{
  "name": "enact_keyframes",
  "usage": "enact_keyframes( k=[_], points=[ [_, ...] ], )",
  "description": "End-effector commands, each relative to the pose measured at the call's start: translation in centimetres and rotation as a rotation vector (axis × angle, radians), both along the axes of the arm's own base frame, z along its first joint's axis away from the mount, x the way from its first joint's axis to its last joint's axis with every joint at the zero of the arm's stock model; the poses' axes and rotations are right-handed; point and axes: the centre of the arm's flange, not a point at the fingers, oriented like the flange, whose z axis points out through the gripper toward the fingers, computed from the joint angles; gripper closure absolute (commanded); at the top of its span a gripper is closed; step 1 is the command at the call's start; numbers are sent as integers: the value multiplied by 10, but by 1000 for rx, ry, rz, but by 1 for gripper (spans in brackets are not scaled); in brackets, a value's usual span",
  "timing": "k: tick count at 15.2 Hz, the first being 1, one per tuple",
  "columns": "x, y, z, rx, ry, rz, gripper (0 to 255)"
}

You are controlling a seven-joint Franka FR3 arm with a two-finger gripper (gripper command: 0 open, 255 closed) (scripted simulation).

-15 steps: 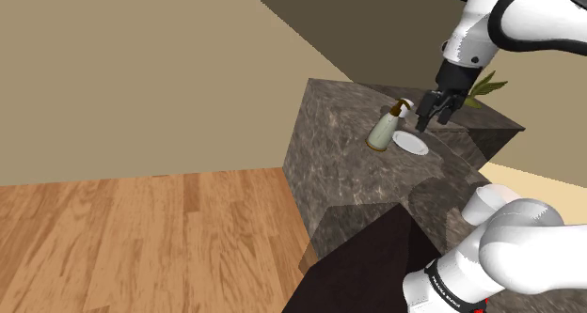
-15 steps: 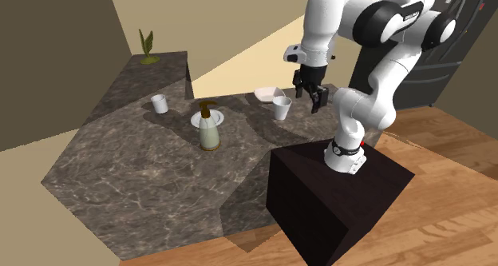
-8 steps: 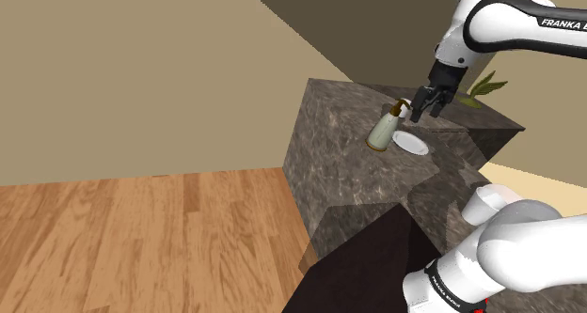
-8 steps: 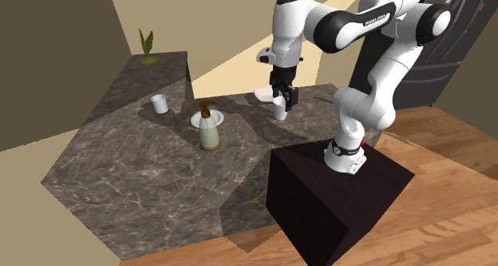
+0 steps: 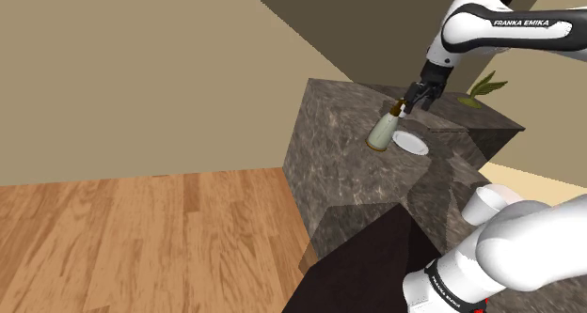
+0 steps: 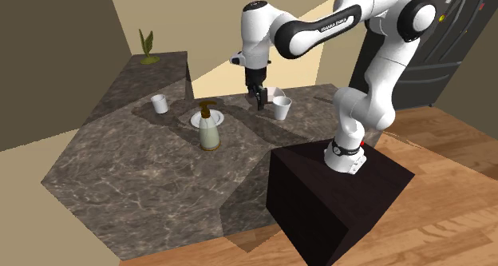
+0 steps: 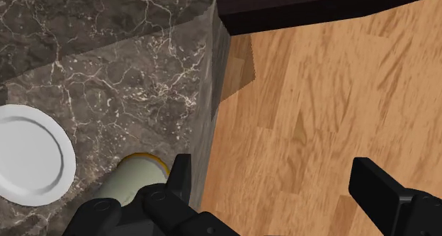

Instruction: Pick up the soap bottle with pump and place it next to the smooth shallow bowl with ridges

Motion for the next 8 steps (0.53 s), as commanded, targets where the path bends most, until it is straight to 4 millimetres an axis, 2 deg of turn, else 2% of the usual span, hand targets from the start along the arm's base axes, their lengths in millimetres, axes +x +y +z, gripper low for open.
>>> enact_keyframes(
  k=[1,8],
  points=[
    [10,-23,-5,1,-8,-2,0],
    [54,-100,-25,10,-34,-14,0]
  ],
)
